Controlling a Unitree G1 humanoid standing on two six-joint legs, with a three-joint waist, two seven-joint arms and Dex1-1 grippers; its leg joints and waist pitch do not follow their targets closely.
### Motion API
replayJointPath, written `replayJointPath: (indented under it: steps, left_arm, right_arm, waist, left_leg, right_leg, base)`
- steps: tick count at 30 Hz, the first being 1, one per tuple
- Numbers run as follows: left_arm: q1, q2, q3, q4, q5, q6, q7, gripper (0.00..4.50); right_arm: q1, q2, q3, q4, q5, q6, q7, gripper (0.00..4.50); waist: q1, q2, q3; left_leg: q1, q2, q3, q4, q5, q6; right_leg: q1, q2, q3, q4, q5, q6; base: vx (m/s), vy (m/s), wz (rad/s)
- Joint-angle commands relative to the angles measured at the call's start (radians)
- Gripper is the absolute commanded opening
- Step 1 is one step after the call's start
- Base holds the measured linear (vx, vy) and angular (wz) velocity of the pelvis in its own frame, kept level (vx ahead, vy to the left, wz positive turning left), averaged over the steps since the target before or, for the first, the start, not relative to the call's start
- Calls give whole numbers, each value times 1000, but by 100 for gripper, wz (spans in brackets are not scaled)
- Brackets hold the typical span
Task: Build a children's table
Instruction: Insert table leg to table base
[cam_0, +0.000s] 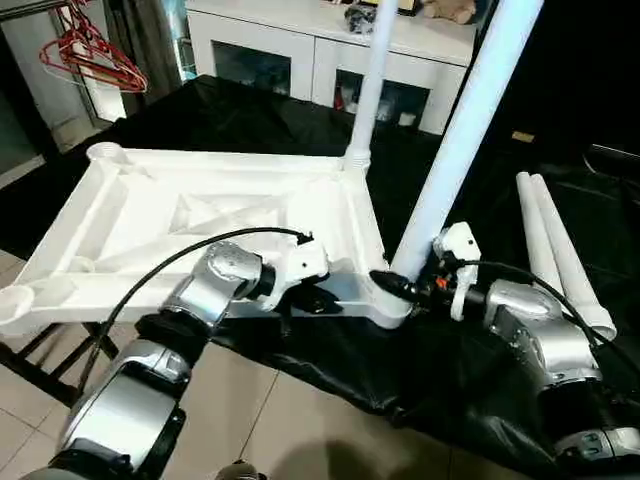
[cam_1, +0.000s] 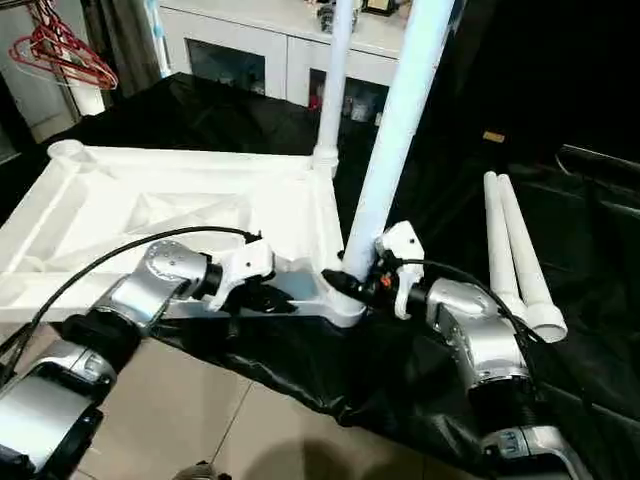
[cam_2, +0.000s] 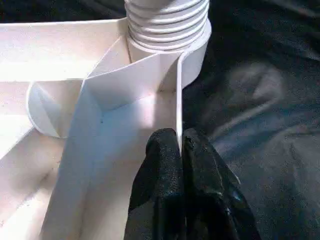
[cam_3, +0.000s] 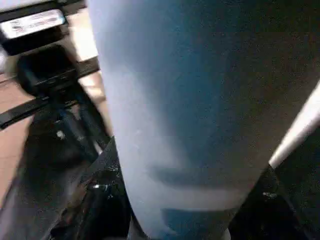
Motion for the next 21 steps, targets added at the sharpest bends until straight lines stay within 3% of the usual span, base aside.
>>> replayJointPath:
  steps: [1,2,8,14,15,17,18,20,21]
  left_arm:
    - [-10,15,-2,-9,3,-8,-4,0]
    - [-10,21,-4,-10,5,-9,-12,0]
    - [-11,30,5,4,9,-7,11,0]
    - [-23,7,38,20,7,34,102,0]
    - [-45,-19,60,29,7,78,183,0]
    - [-58,-37,68,34,13,99,238,0]
    - [-76,-63,71,46,31,130,320,0]
    - [-87,-87,76,54,35,150,371,0]
    - [-95,-119,89,56,23,185,404,0]
  right_arm:
    - [34,7,61,79,-3,32,67,191]
    - [36,8,63,94,-7,9,83,191]
    - [56,9,77,109,-23,-42,117,191]
    - [21,46,38,180,-42,-81,23,191]
    - [-23,87,-19,256,-49,-89,-132,191]
    - [-45,108,-53,296,-50,-88,-228,191]
    - [-63,125,-70,332,-56,-86,-303,191]
    - [-74,139,-81,355,-56,-88,-348,191]
    - [-91,156,-95,386,-53,-86,-401,191]
  waist:
    - [-2,9,-57]
    - [-2,4,-58]
    - [0,7,-57]
    - [-5,6,-48]
    - [-14,2,-42]
    - [-24,-2,-41]
    - [-34,-1,-42]
    - [-44,5,-39]
    - [-41,17,-38]
  left_leg:
    - [20,72,-31,-83,-306,7]
    - [20,71,-30,-82,-304,8]
    - [20,72,-29,-82,-300,12]
    - [28,69,-33,-85,-370,-6]
    - [33,68,-39,-85,-413,-23]
    - [42,64,-47,-80,-463,-38]
    - [39,65,-50,-82,-475,-42]
    - [49,67,-53,-81,-535,-46]
    - [57,69,-56,-80,-564,-49]
  right_leg:
    - [34,-117,64,-90,-347,-162]
    - [35,-118,64,-89,-339,-167]
    - [37,-117,64,-85,-322,-183]
    - [28,-122,61,-104,-472,-154]
    - [21,-126,56,-112,-581,-127]
    - [20,-131,39,-132,-695,-80]
    - [24,-130,28,-137,-701,-65]
    - [23,-129,2,-152,-700,-43]
    - [22,-131,-5,-159,-697,-39]
  base:
    - [0,0,0]
    - [0,0,0]
    - [0,0,0]
    - [0,0,0]
    - [0,0,0]
    - [-26,3,-5]
    - [-54,27,-11]
    - [-27,13,-6]
    - [0,0,0]
